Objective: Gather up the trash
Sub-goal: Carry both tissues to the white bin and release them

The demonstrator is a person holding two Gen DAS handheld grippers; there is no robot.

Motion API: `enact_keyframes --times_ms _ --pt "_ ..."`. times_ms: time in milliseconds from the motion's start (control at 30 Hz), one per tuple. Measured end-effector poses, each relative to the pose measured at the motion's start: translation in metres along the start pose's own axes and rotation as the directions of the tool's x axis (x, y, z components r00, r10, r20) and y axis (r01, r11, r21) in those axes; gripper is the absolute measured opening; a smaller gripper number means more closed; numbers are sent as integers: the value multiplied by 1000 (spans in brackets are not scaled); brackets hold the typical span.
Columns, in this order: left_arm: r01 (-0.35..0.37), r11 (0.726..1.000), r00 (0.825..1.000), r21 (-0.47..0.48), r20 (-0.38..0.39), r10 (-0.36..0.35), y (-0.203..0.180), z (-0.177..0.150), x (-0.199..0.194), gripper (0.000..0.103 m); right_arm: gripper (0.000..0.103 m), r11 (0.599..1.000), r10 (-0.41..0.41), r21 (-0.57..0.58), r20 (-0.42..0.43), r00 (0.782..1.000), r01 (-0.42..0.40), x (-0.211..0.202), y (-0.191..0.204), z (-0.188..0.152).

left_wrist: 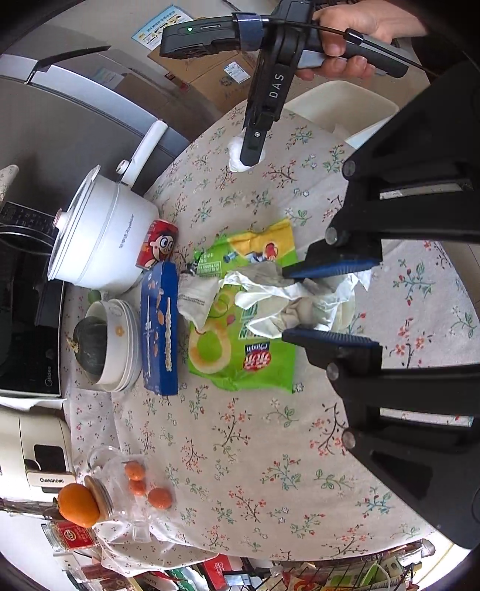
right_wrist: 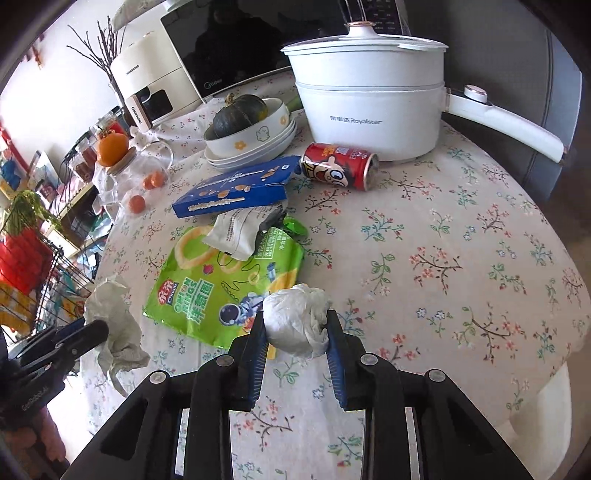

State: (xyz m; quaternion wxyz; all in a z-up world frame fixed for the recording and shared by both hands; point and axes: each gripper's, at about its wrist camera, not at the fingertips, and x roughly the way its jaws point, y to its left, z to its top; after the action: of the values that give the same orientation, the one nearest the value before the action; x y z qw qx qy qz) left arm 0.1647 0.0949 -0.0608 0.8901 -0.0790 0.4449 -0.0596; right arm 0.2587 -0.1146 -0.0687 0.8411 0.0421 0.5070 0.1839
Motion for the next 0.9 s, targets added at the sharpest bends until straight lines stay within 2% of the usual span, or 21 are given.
enact_keyframes --times_ms 267,533,700,900 --pt "130 983 991 130 -48 -124 -88 -13 13 29 31 993 -86 79 -47 995 90 -53 -71 -34" --pt "256 934 965 248 -116 -233 -175 -33 28 29 31 966 -140 205 -96 985 157 -95 -142 -78" --pt "310 895 949 321 -163 -270 -223 -49 43 29 32 947 -167 257 -127 978 195 -109 -177 -103" --pt "336 867 939 367 -205 -277 -259 -63 64 29 33 928 -187 301 -139 972 221 -123 -207 -121"
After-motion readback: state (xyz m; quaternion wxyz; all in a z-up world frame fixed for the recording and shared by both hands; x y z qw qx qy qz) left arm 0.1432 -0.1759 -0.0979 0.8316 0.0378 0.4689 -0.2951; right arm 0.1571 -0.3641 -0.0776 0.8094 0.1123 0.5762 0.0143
